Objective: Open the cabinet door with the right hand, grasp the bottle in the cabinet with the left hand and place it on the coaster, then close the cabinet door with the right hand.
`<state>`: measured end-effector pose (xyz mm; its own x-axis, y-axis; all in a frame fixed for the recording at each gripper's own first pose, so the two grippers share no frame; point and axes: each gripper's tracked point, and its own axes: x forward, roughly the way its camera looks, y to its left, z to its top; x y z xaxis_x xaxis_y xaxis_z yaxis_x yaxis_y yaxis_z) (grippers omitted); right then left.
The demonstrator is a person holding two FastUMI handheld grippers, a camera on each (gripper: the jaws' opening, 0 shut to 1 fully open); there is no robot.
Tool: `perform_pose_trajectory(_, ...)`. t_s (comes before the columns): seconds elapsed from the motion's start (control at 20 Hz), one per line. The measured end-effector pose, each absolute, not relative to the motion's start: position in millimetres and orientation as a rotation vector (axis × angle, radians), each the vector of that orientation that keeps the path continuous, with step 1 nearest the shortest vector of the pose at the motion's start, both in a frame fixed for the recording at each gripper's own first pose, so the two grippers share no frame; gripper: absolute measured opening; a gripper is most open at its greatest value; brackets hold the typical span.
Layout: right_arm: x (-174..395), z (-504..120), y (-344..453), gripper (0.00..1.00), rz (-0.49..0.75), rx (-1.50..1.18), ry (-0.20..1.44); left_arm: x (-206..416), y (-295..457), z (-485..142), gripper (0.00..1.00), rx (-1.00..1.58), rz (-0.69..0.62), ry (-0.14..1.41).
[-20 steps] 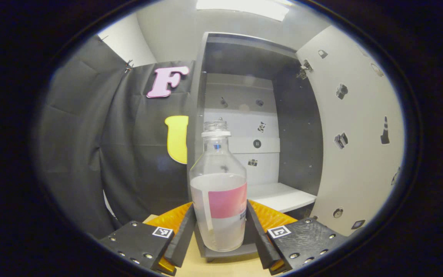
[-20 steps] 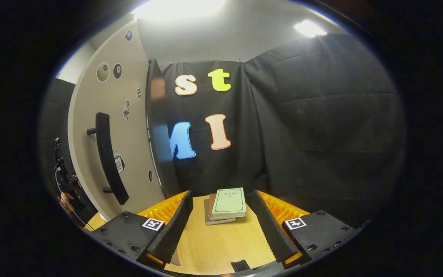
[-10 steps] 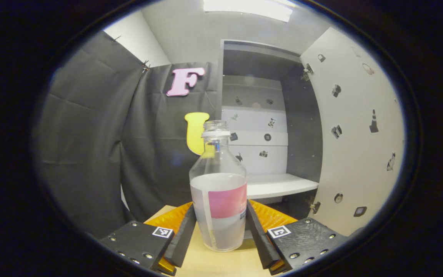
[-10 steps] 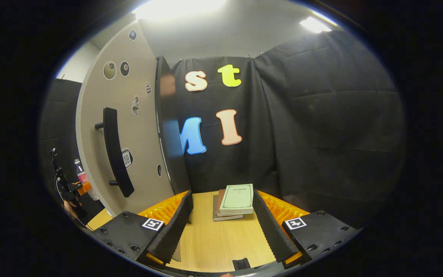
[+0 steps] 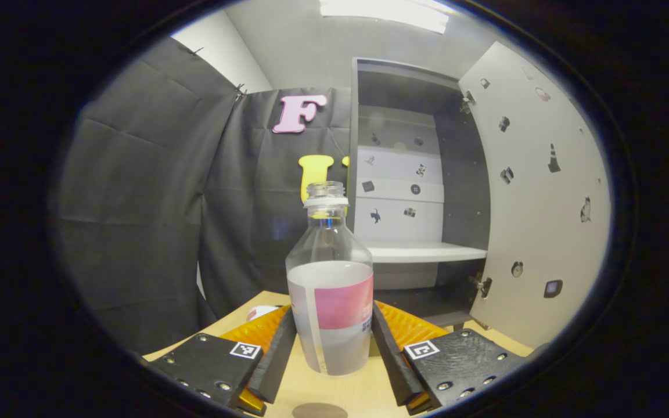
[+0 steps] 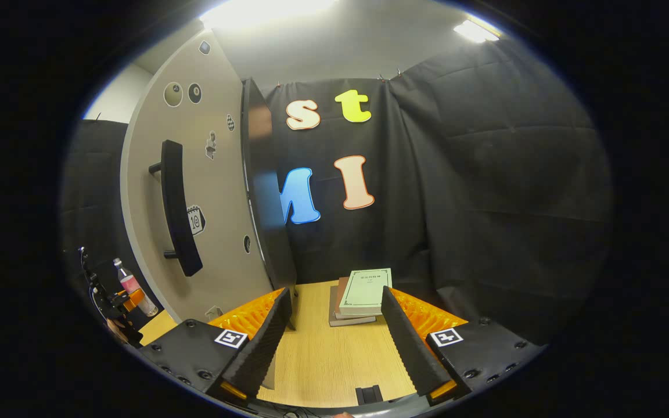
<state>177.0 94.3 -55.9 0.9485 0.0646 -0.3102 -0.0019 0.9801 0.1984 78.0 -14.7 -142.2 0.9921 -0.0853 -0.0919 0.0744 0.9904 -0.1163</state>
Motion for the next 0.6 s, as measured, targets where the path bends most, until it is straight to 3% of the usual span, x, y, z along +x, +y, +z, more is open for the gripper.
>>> perform_pose_trajectory(0.6,177,-63,88,0.98,0.031,0.142,0.344,49,-18,-275,0.72,-0.095,-0.050,0.288)
